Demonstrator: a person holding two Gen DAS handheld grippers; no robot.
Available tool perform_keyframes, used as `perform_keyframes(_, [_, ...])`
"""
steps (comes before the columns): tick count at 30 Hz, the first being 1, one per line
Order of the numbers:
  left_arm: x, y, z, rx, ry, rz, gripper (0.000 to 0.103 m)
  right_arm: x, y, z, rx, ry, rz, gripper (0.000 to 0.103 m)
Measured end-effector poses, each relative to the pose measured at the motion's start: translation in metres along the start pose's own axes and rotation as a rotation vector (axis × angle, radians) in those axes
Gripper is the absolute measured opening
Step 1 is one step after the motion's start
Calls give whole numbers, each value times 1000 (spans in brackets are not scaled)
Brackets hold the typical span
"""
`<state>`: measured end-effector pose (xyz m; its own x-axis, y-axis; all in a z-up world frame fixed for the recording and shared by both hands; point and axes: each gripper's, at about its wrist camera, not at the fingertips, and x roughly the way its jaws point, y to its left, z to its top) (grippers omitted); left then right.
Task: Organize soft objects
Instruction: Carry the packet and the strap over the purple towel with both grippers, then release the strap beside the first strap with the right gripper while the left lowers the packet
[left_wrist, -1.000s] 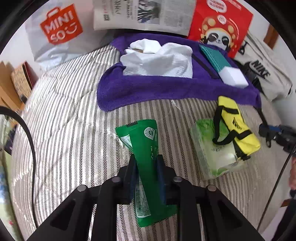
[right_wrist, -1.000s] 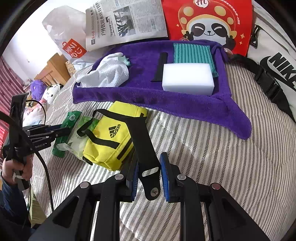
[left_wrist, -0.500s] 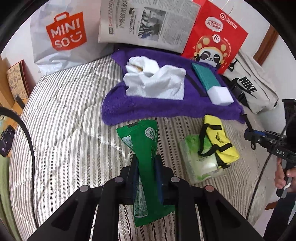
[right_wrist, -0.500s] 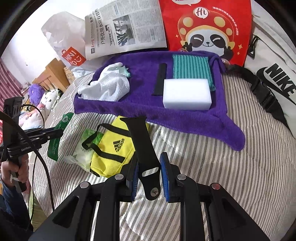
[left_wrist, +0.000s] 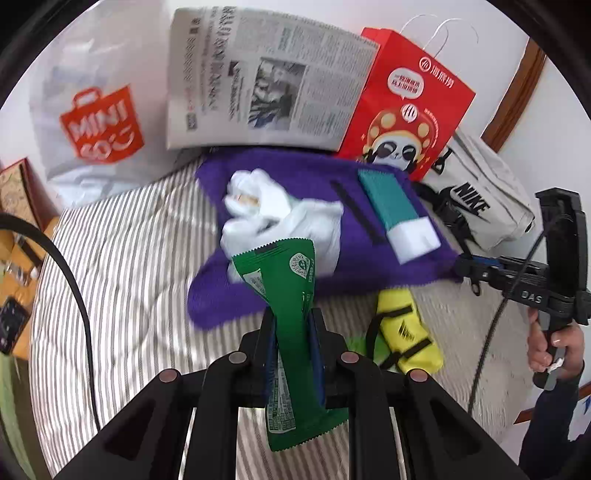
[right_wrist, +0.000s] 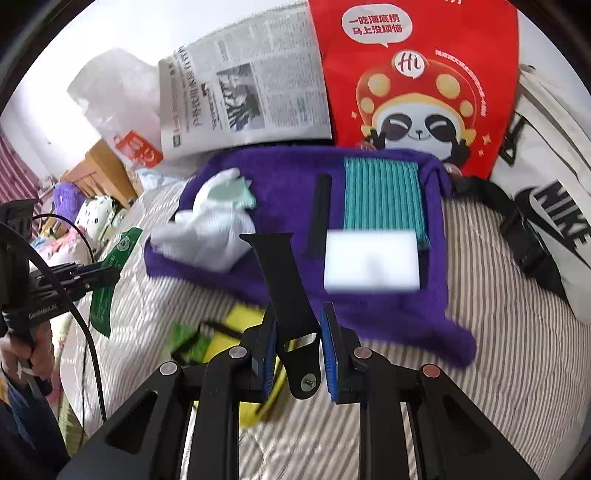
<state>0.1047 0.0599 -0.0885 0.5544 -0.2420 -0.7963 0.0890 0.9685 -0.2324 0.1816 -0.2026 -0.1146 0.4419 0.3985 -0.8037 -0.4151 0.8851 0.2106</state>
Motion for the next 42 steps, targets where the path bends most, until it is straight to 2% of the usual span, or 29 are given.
perform_keyframes(8, [14,5,48,0,-17,-20,16,29,8,42,20,-1,5,22])
perform_keyframes(13, [23,14,63,-4,-17,-25,16,61,12,64,37,25,-1,22])
perform_keyframes(19, [31,23,71,-14,-12,-35,16,106,17,84,42,70,-64,22])
perform_keyframes(25, [37,32,75,-21,-13,-43,16,140,16,90,49,118,-90,22])
perform_keyframes(38, [39,42,73,-42,-24,-64,16,157,49,97,-94,122,-206,23])
perform_keyframes(42, [38,43,72,-44,-22,-64,16,156,50,95,-104,120,-185,24])
